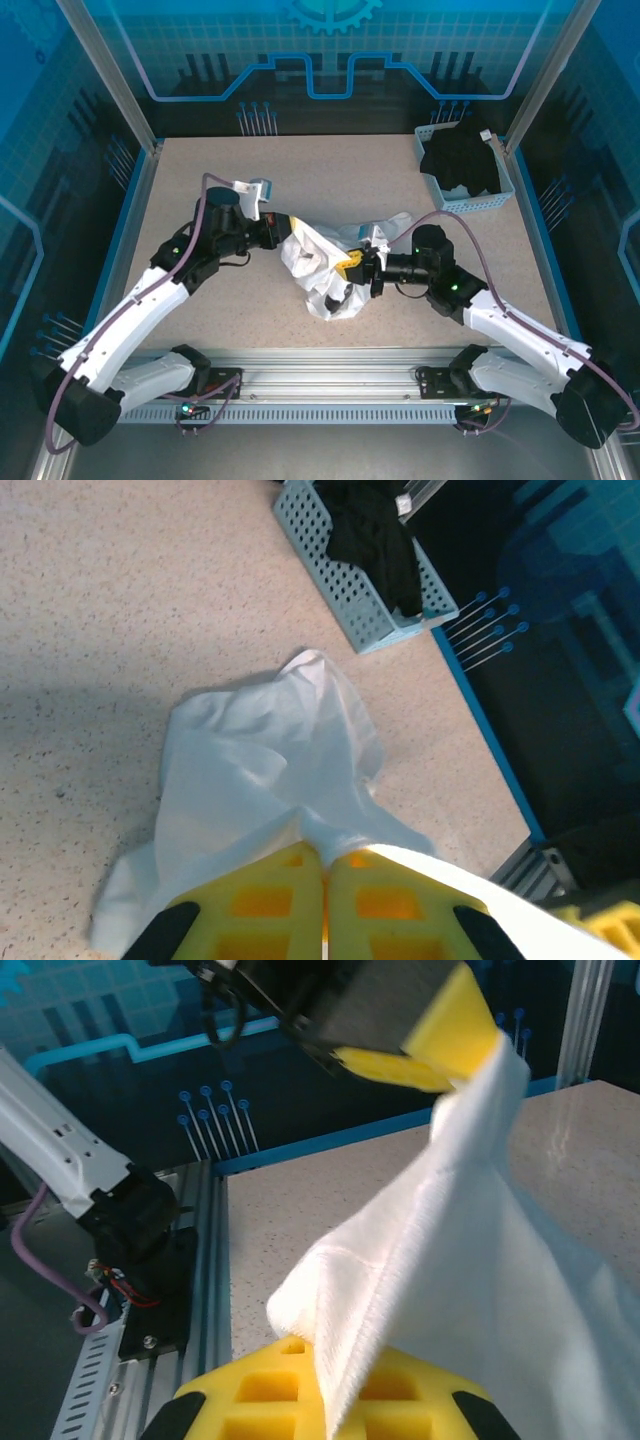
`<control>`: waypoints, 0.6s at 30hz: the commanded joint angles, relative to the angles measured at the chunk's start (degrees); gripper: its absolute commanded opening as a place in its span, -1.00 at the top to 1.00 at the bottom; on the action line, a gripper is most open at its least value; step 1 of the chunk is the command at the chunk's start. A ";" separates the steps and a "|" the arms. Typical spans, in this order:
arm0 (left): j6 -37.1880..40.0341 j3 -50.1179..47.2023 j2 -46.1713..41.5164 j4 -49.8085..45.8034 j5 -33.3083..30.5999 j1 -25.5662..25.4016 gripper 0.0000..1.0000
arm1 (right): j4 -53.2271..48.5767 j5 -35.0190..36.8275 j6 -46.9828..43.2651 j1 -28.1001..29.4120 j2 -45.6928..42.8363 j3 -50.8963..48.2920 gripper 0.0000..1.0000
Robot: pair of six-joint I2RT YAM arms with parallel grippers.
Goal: Fold the inside-out t-shirt
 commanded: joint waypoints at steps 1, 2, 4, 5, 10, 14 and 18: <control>1.33 -0.52 1.71 0.59 -5.50 1.25 0.75 | 0.43 -6.10 -0.36 -0.56 -0.41 -0.72 1.00; 1.42 -0.65 1.77 0.15 -4.48 1.26 0.66 | 0.19 -5.43 -0.40 -0.69 -0.10 -0.70 1.00; 1.50 -1.65 0.80 -0.43 -2.89 1.17 0.40 | 0.06 -4.63 -0.53 -0.84 0.24 -0.77 1.00; 1.31 -2.65 -0.03 -0.80 -2.64 1.17 0.29 | 0.06 -4.09 -0.53 -1.02 0.47 -0.70 1.00; -1.24 -9.00 -5.04 0.23 3.11 0.27 0.09 | -0.40 -2.99 -0.93 -1.31 1.43 -0.12 1.00; -1.13 -11.78 -5.24 4.77 9.49 -3.94 -0.03 | -1.52 -3.11 -2.34 -1.41 2.24 0.28 1.00; 2.04 -8.38 0.06 -0.06 5.83 -5.40 -0.17 | -1.61 -3.56 -2.85 -1.46 1.96 0.03 1.00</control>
